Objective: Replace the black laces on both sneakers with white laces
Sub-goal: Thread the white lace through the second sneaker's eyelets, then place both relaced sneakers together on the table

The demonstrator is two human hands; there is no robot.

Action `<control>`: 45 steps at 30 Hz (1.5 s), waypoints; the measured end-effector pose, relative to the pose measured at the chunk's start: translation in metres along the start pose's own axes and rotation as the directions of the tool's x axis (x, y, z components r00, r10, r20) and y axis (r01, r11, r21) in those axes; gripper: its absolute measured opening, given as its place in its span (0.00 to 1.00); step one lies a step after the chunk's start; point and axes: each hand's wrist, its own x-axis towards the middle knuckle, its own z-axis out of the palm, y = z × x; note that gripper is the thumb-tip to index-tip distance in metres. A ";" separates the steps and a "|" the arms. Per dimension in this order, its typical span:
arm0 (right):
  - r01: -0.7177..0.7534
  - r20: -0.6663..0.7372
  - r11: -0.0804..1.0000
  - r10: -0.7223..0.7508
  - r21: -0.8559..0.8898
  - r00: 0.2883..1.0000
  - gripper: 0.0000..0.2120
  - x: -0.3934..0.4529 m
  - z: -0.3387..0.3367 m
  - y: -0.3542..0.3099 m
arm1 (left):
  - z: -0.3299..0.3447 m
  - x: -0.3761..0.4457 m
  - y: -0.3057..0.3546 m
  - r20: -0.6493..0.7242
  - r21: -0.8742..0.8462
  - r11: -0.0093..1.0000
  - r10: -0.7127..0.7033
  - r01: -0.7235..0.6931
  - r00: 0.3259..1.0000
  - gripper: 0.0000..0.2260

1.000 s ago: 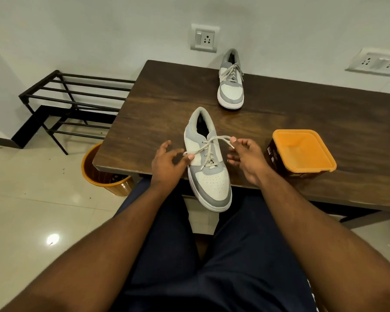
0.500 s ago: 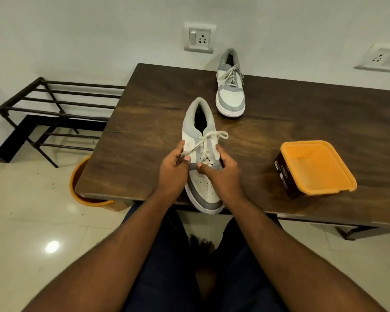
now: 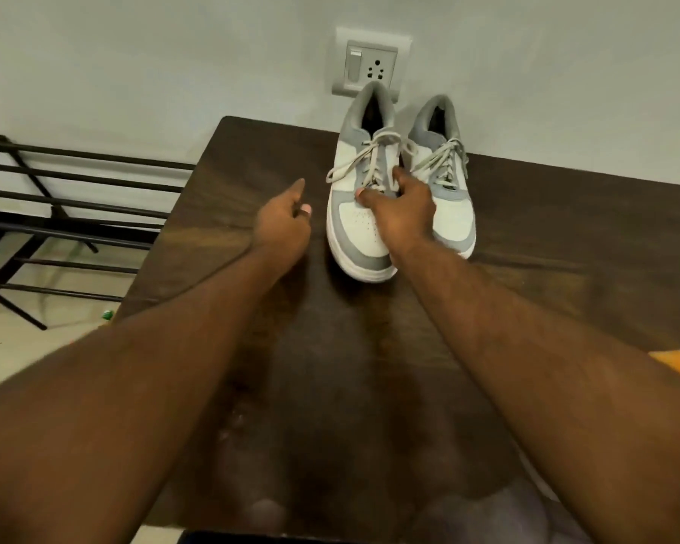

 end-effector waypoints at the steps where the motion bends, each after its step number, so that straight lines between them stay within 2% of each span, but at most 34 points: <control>1: -0.002 -0.008 1.000 0.001 -0.015 1.000 0.35 0.010 0.003 0.001 | 0.002 0.009 -0.001 0.054 0.052 0.998 0.026 -0.029 0.998 0.23; 3: -0.014 -0.029 0.999 0.013 -0.038 0.999 0.35 0.027 0.010 0.009 | 0.010 0.025 -0.003 0.137 0.108 0.990 0.075 -0.090 0.988 0.24; 5: -0.015 -0.051 0.999 0.013 -0.037 0.999 0.34 0.041 0.015 0.017 | 0.022 0.037 -0.005 0.149 0.115 0.987 0.097 -0.115 0.984 0.24; 9: 0.056 -0.047 0.992 -0.062 -0.116 0.997 0.27 0.057 0.021 0.020 | 0.038 0.035 -0.009 0.038 0.125 0.964 0.230 -0.233 0.973 0.20; 12: 0.120 0.007 0.970 -0.122 -0.213 0.993 0.18 0.055 0.017 0.012 | 0.039 0.027 -0.008 0.017 0.163 0.945 0.283 -0.282 0.959 0.18; 15: 0.221 0.075 0.929 -0.209 -0.296 0.975 0.16 0.036 0.003 0.005 | 0.037 0.016 -0.006 0.036 0.243 0.935 0.258 -0.259 0.966 0.17; 18: 0.295 0.153 0.880 -0.255 -0.373 0.955 0.25 0.003 -0.034 0.001 | 0.039 -0.009 -0.008 0.051 0.337 0.911 0.235 -0.238 0.971 0.15; 20: 0.345 0.207 0.832 -0.281 -0.434 0.937 0.24 -0.018 -0.070 0.001 | 0.041 -0.029 -0.009 0.085 0.434 0.867 0.230 -0.244 0.969 0.12; 22: 0.354 0.253 0.771 -0.255 -0.529 0.933 0.24 -0.037 -0.109 0.001 | 0.045 -0.049 -0.007 0.129 0.559 0.795 0.196 -0.234 0.972 0.12; 24: 0.333 0.267 0.691 -0.206 -0.641 0.941 0.24 -0.052 -0.150 0.001 | 0.052 -0.066 0.004 0.175 0.659 0.728 0.094 -0.188 0.980 0.15; 26: 0.311 0.255 0.607 -0.180 -0.731 0.950 0.19 -0.072 -0.191 -0.001 | 0.057 -0.085 0.023 0.234 0.701 0.693 -0.001 -0.168 0.972 0.16; 28: 0.243 0.213 0.532 -0.119 -0.811 0.970 0.16 -0.098 -0.227 -0.001 | 0.063 -0.106 0.048 0.345 0.703 0.671 -0.031 -0.236 0.938 0.18; 30: 0.190 0.192 0.422 -0.039 -0.886 0.981 0.20 -0.126 -0.247 0.004 | 0.072 -0.128 0.069 0.485 0.686 0.631 -0.025 -0.362 0.874 0.19; 32: 0.153 0.191 0.364 0.071 -0.919 0.979 0.21 -0.149 -0.259 0.014 | 0.086 -0.153 0.089 0.599 0.655 0.583 -0.012 -0.481 0.801 0.20; 35: 0.088 0.177 0.409 0.185 -0.908 0.967 0.18 -0.166 -0.269 0.034 | 0.113 -0.177 0.113 0.686 0.601 0.561 0.004 -0.570 0.727 0.23; 37: 0.062 0.183 0.465 0.219 -0.883 0.958 0.11 -0.168 -0.273 0.042 | 0.130 -0.185 0.125 0.717 0.569 0.581 -0.004 -0.581 0.697 0.30; 39: 0.072 0.190 0.462 0.213 -0.884 0.958 0.05 -0.166 -0.278 0.045 | 0.142 -0.186 0.133 0.721 0.563 0.598 -0.019 -0.570 0.693 0.38; 40: 0.086 0.187 0.447 0.188 -0.891 0.964 0.06 -0.161 -0.283 0.043 | 0.150 -0.182 0.139 0.718 0.562 0.595 -0.006 -0.575 0.696 0.41; 42: 0.128 0.188 0.412 0.110 -0.902 0.976 0.09 -0.141 -0.293 0.035 | 0.164 -0.165 0.150 0.693 0.554 0.596 0.057 -0.582 0.719 0.41; 45: 0.208 0.228 0.389 0.005 -0.898 0.974 0.12 -0.097 -0.306 0.023 | 0.185 -0.127 0.168 0.643 0.544 0.613 0.133 -0.572 0.754 0.37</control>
